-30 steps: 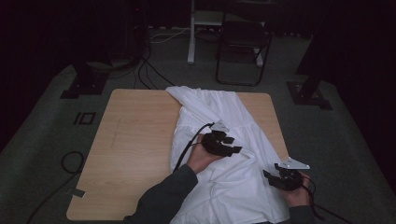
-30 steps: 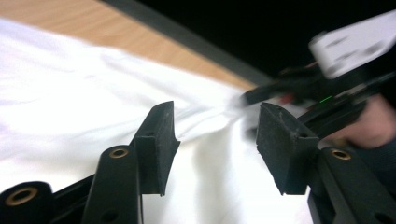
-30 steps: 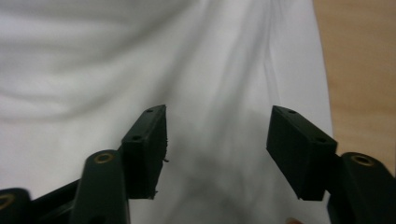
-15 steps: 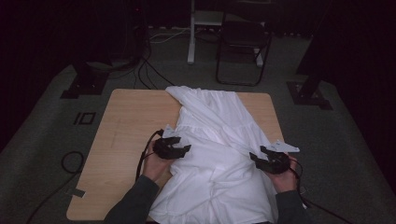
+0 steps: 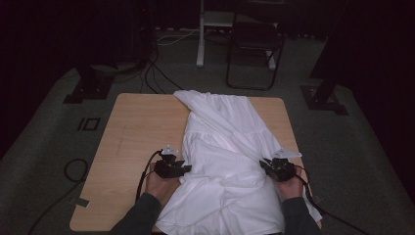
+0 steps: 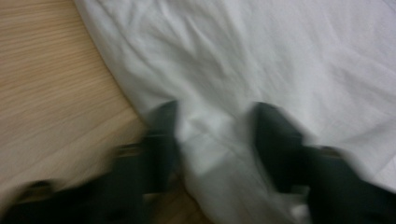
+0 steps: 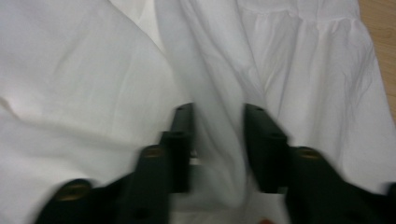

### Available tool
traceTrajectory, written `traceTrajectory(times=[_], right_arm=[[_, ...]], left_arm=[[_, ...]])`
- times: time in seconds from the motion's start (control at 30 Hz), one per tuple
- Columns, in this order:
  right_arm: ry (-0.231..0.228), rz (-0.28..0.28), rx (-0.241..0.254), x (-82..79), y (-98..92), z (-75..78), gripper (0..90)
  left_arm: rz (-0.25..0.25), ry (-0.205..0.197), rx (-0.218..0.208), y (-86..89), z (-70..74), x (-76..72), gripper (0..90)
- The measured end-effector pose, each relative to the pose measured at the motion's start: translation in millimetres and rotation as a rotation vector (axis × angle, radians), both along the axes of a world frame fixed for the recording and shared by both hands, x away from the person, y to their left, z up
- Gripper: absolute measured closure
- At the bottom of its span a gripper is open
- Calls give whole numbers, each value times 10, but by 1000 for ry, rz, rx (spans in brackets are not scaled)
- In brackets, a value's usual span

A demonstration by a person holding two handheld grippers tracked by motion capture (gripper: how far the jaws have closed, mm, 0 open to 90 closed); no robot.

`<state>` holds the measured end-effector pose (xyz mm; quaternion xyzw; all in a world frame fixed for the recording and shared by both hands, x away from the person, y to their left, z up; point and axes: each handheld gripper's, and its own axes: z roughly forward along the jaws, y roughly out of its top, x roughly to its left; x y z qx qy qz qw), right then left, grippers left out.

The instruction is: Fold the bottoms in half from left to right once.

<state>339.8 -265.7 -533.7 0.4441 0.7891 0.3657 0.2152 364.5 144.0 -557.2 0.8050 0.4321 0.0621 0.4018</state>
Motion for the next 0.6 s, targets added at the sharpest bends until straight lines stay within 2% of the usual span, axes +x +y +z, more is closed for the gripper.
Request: traceTrajectory(times=[0.03, 0.07, 0.1, 0.13, 0.17, 0.2, 0.23, 0.27, 0.3, 0.33, 0.37, 0.4, 0.43, 0.47, 0.5, 0.53, 0.57, 0.6], right_arm=[[-10, -8, 8, -13, -24, 22, 863], [-19, -15, 16, -19, -42, 40, 873], [-35, -27, 32, -30, -75, 79, 877], [-55, -37, 40, -39, -109, 120, 877], [-70, -50, 49, -49, -145, 168, 877], [-70, -50, 49, -49, -145, 168, 877], [-96, -70, 60, -55, -231, 266, 877], [-96, -70, 60, -55, -231, 266, 877], [-125, -100, 55, -57, -325, 354, 879], [-125, -100, 55, -57, -325, 354, 879], [-142, -144, 56, -51, -439, 411, 879], [-142, -144, 56, -51, -439, 411, 879], [-144, -182, 54, -15, -564, 401, 880], [-144, -182, 54, -15, -564, 401, 880], [-116, -218, 36, 49, -675, 311, 880], [-95, -230, 31, 82, -717, 241, 879], [-72, -238, 21, 113, -753, 161, 877], [-72, -238, 21, 113, -753, 161, 877]], left_arm=[[-14, -14, -16, -5, 26, 7, 816], [-14, -14, -16, -5, 26, 7, 856], [-31, -70, -49, -17, 160, -55, 868], [-31, -70, -49, -17, 160, -55, 870], [-43, -139, -92, -24, 345, -147, 872], [-43, -139, -92, -24, 345, -147, 873], [-67, -210, -168, -11, 615, -252, 875], [-67, -210, -168, -11, 615, -252, 875], [-83, -235, -196, -12, 720, -292, 875], [-96, -253, -211, -17, 802, -319, 875], [-92, -280, -189, -46, 873, -329, 873], [-92, -280, -189, -46, 873, -329, 872], [-57, -286, -121, -93, 827, -286, 867], [-57, -286, -121, -93, 827, -286, 866], [-15, -263, -34, -158, 655, -190, 865], [-15, -263, -34, -158, 655, -190, 865], [9, -225, 26, -202, 479, -114, 865], [9, -225, 26, -202, 479, -114, 865]])
